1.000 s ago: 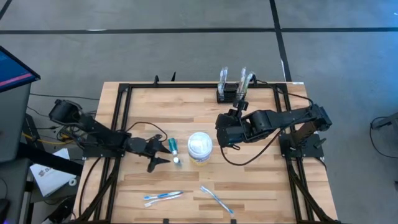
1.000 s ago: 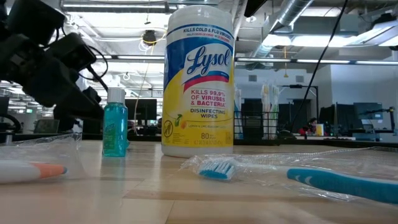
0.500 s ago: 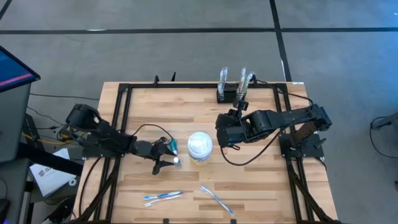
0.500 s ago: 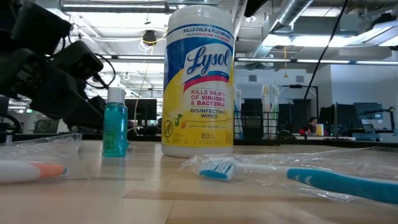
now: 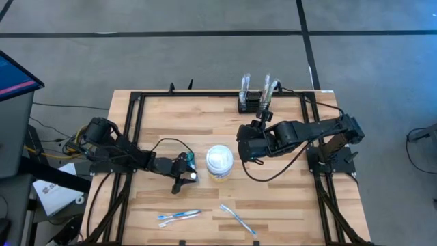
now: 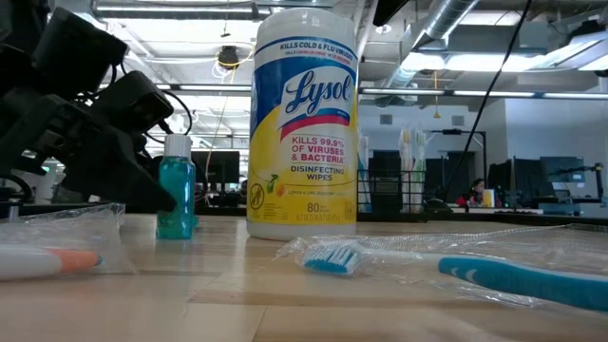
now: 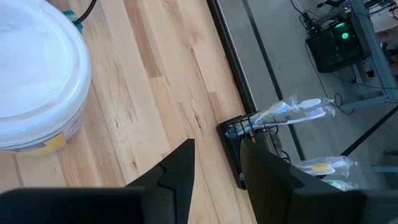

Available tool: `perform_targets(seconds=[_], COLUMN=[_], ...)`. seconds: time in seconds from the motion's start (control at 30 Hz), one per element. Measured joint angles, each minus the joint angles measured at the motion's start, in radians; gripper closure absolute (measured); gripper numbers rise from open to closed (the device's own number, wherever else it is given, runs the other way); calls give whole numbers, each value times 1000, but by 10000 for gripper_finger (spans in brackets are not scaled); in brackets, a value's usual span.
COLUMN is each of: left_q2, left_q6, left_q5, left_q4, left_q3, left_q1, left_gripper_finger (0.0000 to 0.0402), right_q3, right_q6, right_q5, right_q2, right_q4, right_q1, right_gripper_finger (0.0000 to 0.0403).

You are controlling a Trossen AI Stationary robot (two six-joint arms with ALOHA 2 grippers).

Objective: Pick & Place toothbrushing station
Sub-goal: Put the bottom blue mouthwash into the black mesh organizer

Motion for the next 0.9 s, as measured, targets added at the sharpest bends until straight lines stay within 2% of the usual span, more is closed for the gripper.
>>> perform_targets(seconds=[0.27,0.53,0.9], left_q2=[0,0,0], left_q6=[25,44,42], left_q5=[28,38,62], left_q4=[10,12,22], left_q3=[0,0,0], left_q1=[0,0,0], left_gripper_finger=[261,359,360], right_q3=[0,0,-1], right_q6=[0,0,0], right_q5=[0,0,0], right_q2=[0,0,0], right_q4=[0,0,0], right_q1=[4,13,12], right_gripper_finger=[282,282,282])
